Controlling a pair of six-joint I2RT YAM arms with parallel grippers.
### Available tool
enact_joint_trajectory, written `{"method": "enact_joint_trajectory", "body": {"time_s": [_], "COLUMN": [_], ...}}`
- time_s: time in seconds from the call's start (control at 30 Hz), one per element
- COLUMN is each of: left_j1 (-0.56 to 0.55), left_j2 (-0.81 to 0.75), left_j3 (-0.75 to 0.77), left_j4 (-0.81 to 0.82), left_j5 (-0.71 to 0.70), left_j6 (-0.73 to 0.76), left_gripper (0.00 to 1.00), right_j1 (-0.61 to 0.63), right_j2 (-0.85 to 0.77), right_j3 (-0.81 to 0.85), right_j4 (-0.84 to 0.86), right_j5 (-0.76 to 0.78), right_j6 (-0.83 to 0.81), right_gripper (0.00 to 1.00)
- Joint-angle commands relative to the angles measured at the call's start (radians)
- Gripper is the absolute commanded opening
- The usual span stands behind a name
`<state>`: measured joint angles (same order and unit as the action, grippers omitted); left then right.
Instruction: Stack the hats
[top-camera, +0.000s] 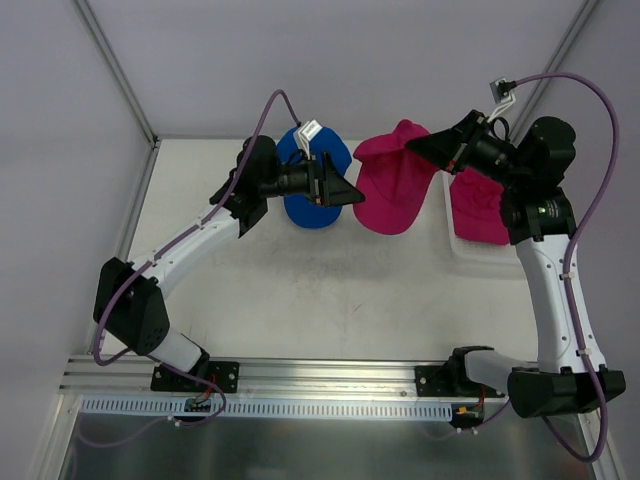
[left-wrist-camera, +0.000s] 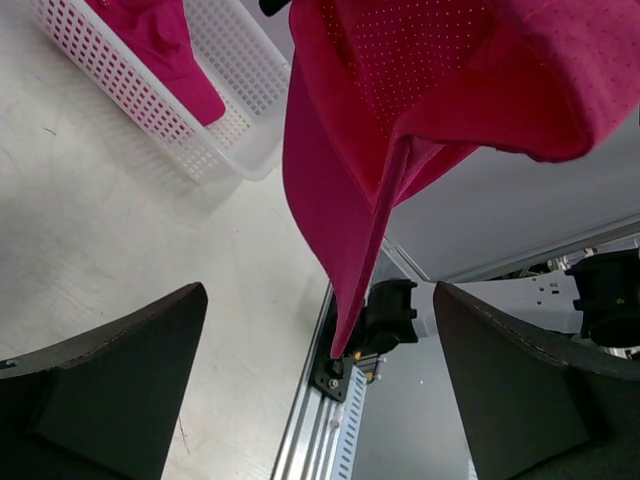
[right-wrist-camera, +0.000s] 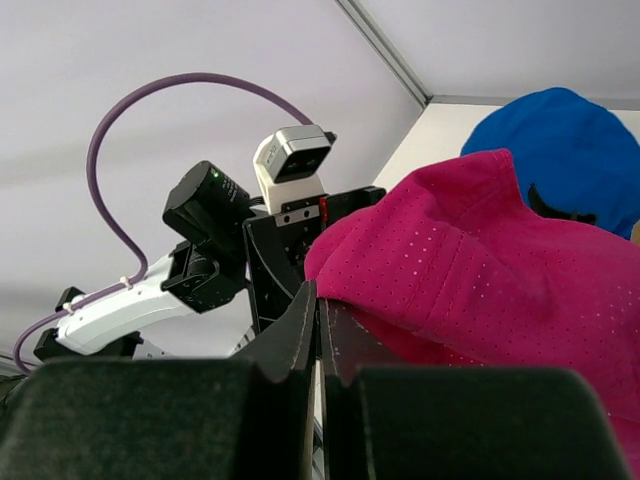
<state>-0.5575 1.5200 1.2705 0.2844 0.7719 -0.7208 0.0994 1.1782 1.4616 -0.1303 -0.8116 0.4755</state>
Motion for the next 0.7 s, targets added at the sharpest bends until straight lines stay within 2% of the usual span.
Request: {"method": "enact_joint_trajectory", "body": {"time_s": [0.0,0.07,0.2,0.23,0.3,0.33,0.4,0.47,0.5,0.53,0.57,0.63,0.67], "left_j1": [-0.016,-0.024,-0.044,-0.047,-0.054,-0.055,-0.055,-0.050,-0.048,-0.044,-0.039,-0.027,-0.015], "left_j2": [-0.024,-0.017,-0.003,0.002,0.011,0.011,0.000,-0.032,-0.047,-0.061,-0.078,-0.125,-0.139], "left_j3": [-0.013,0.000,0.015,0.023,0.030,0.030,0.026,-0.017,-0.037,-0.061,-0.113,-0.166,-0.206], "left_j4": [0.064,0.062,0.062,0.064,0.064,0.064,0.059,0.052,0.053,0.064,0.077,0.139,0.159], "left_j5": [-0.026,-0.023,-0.026,-0.029,-0.026,-0.023,-0.008,-0.003,0.009,0.016,0.026,0.035,0.036], "left_j6": [-0.016,-0.017,-0.025,-0.032,-0.060,-0.069,-0.095,-0.152,-0.178,-0.202,-0.263,-0.330,-0.398], "left_gripper": [0.99,0.99,0.86,0.76,0.64,0.50,0.28,0.00,0.00,0.00,0.00,0.00,0.00], "right_j1": [0.026,0.037,0.063,0.071,0.088,0.089,0.091,0.079,0.050,0.027,0.005,-0.078,-0.099], "right_j2": [-0.014,-0.009,0.008,0.009,0.012,0.015,0.034,0.058,0.073,0.077,0.077,0.045,0.020], "right_j3": [0.002,0.006,0.013,0.009,-0.003,-0.006,-0.003,0.038,0.052,0.058,0.069,0.060,0.019], "right_j4": [0.070,0.072,0.083,0.086,0.084,0.084,0.064,-0.006,-0.079,-0.106,-0.136,-0.219,-0.219], "right_j5": [0.019,0.015,0.009,0.008,0.011,0.015,0.020,0.035,0.041,0.034,0.038,0.072,0.069], "right_j6": [0.026,0.032,0.031,0.029,0.022,0.009,-0.015,-0.124,-0.162,-0.202,-0.301,-0.385,-0.415], "right_gripper": [0.00,0.01,0.00,0.00,0.00,0.00,0.00,0.03,0.14,0.44,0.58,0.74,0.76]}}
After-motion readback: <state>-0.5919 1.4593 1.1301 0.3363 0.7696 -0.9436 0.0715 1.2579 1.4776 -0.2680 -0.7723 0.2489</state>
